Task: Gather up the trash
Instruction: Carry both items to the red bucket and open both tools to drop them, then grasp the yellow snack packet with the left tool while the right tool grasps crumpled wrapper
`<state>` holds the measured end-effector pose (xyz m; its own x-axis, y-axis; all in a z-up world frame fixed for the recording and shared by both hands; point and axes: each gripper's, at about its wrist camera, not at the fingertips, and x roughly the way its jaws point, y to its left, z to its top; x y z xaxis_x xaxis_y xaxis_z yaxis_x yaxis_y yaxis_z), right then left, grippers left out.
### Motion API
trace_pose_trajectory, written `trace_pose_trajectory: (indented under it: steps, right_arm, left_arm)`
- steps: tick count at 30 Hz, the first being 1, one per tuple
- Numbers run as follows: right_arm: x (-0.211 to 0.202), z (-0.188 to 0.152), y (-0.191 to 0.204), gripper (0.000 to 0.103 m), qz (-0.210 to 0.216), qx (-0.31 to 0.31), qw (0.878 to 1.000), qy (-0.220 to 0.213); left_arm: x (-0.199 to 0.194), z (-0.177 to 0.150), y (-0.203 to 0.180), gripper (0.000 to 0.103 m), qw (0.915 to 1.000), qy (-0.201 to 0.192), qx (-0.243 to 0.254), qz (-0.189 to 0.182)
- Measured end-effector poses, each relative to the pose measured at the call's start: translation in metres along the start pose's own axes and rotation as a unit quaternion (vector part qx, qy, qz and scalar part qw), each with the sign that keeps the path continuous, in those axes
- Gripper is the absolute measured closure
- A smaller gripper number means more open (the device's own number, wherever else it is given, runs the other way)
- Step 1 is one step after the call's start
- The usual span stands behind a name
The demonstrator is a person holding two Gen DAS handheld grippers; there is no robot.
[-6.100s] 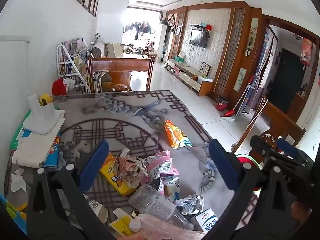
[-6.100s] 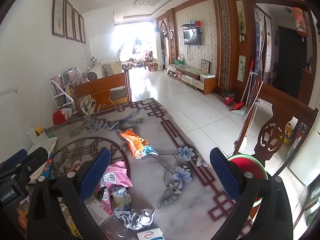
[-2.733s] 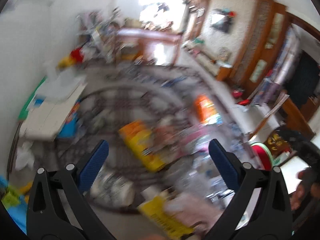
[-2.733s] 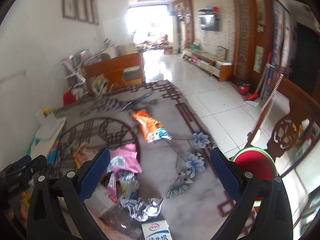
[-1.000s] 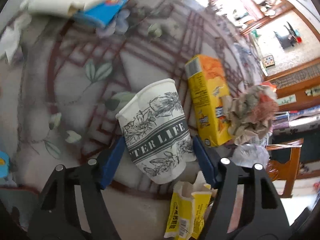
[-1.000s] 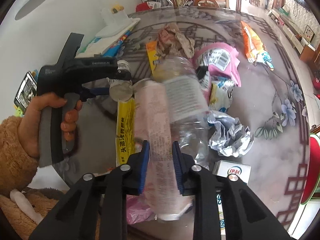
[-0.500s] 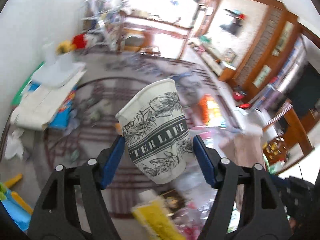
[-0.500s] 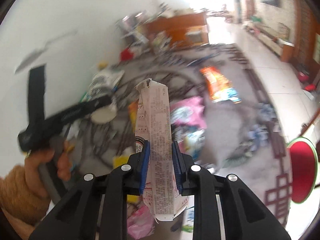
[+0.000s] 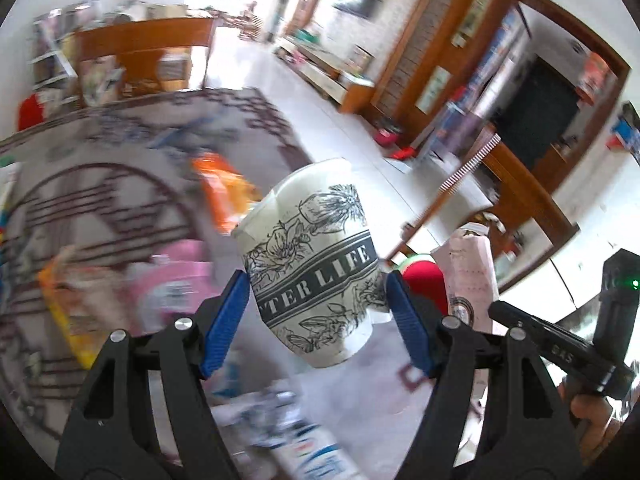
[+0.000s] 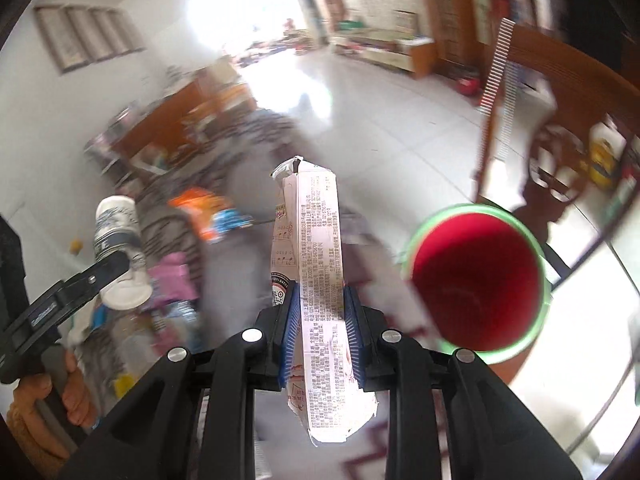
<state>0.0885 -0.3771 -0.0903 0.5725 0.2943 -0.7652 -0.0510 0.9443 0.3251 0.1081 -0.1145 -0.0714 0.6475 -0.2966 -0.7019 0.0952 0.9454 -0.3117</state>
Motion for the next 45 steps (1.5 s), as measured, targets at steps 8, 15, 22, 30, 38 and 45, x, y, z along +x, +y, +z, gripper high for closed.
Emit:
trace_pose_trajectory:
  steps: [8, 15, 22, 30, 38, 45]
  right_arm:
    - [0.001, 0.012, -0.094, 0.082, -0.035, 0.065, 0.997, 0.002]
    - [0.008, 0.027, -0.147, 0.081, -0.047, 0.09, 0.995, 0.006]
    - [0.009, 0.038, -0.18, 0.078, -0.049, 0.093, 0.994, 0.007]
    - [0.003, 0.045, -0.194, 0.052, -0.055, 0.1, 0.993, -0.012]
    - [-0.002, 0.042, -0.188, 0.052, -0.05, 0.107, 0.993, -0.013]
    - [-0.01, 0.037, -0.157, 0.051, -0.048, 0.088, 0.995, -0.02]
  left_arm:
    - [0.079, 0.001, -0.085, 0.034, 0.9958, 0.058, 0.041, -0.058]
    - [0.137, -0.002, -0.138, 0.034, 0.9896, 0.095, 0.069, -0.082]
    - [0.165, -0.002, -0.177, 0.031, 0.9854, 0.112, 0.089, -0.093]
    - [0.164, -0.001, -0.185, 0.016, 0.9865, 0.104, 0.095, -0.083]
    - [0.148, 0.004, -0.169, 0.016, 0.99, 0.097, 0.066, -0.079]
    - [0.113, 0.005, -0.146, 0.016, 0.9925, 0.074, 0.053, -0.082]
